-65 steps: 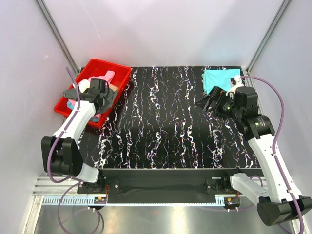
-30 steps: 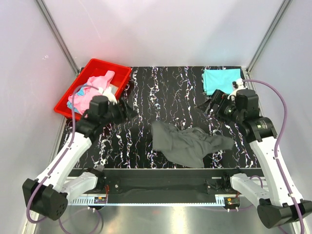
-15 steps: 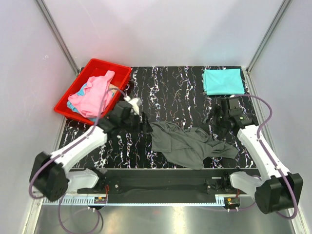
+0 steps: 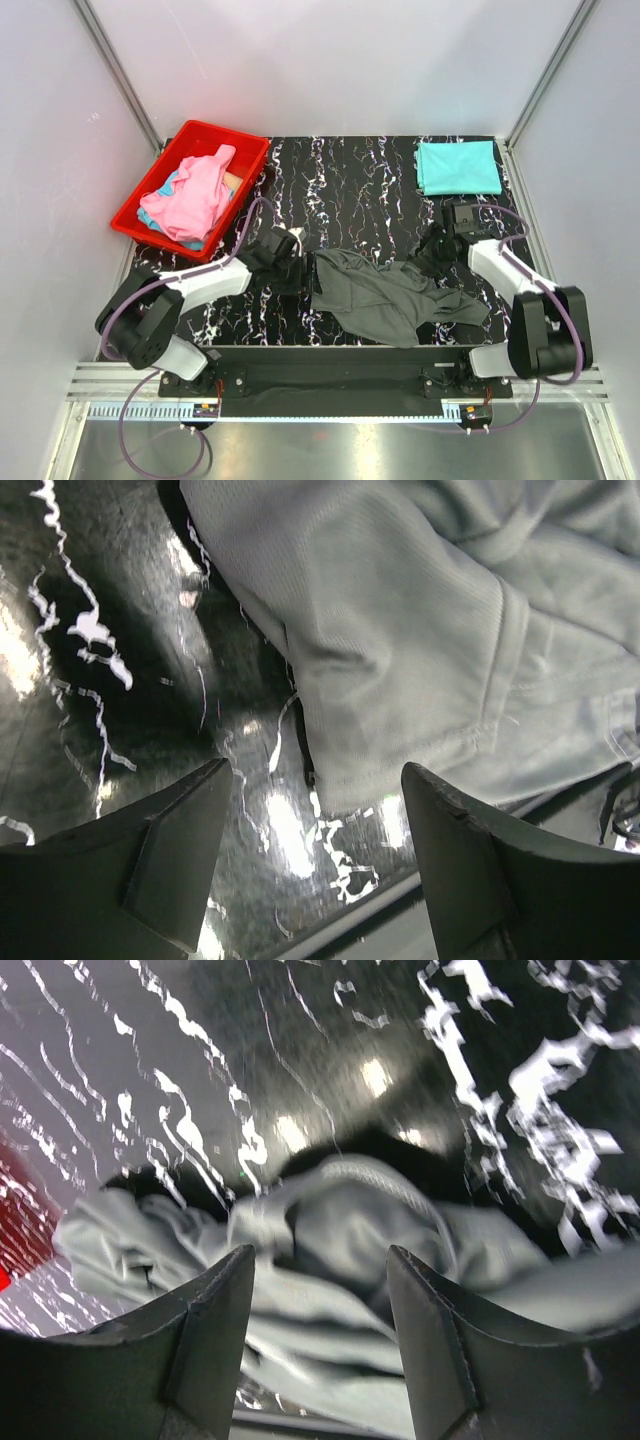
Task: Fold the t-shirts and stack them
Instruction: Flatten the tshirt out
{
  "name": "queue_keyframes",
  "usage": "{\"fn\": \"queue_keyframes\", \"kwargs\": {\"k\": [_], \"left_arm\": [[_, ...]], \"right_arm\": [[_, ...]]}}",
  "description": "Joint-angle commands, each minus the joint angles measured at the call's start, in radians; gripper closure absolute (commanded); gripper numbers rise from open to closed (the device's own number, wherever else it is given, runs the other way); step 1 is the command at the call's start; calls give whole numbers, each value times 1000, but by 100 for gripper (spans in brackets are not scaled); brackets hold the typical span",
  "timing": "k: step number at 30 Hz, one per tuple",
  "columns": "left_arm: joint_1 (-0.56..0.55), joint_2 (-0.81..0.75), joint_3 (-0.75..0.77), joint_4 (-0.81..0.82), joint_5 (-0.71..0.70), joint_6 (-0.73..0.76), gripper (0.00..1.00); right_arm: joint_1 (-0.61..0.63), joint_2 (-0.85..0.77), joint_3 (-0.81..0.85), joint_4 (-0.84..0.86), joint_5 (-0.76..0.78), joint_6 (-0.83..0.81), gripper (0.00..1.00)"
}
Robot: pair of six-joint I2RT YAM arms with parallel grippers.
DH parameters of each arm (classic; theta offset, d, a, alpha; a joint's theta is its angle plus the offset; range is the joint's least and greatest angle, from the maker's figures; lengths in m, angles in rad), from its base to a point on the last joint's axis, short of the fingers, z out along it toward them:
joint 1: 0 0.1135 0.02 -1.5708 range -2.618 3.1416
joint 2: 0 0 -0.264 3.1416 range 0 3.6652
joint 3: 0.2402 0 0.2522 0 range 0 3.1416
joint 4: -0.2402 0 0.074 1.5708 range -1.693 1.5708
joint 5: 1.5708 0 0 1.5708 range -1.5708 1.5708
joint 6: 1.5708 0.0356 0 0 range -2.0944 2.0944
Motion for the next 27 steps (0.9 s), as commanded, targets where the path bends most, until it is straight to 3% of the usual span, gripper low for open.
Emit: {"fn": "queue_keyframes", "kwargs": {"k": [1,6,9,13,14,15,16,17,19,23,27], "left_arm": [[-5,25,-22,100,3,-16,26],[-5,55,-39,131,14,-13,28],[-5,69,-44,154,35,-10,36],[-5,66,-42,180,66,-18,68],[-5,66,-35,171,72,-15,86],[-5,66,-21,154,80,-4,98],[-5,54,22,125,80,5,100],[-4,45,59,40,65,22,100],[1,13,143,-80,-44,92,100],[18,-99,478,-403,-266,192,100],[18,-159,690,-568,-423,238,100]], "right_arm": [[-2,77,50,151,-24,-4,37],[-2,204,81,205,-80,32,39],[-2,238,72,259,-128,63,42],[-2,261,81,304,-160,77,54],[-2,266,94,299,-168,72,68],[-2,269,111,288,-168,56,76],[-2,266,160,252,-165,42,84],[-2,257,191,232,-162,4,100],[-5,212,311,137,-127,-32,100],[-5,109,569,-73,14,-136,100],[-5,-8,763,-232,181,-176,100]]}}
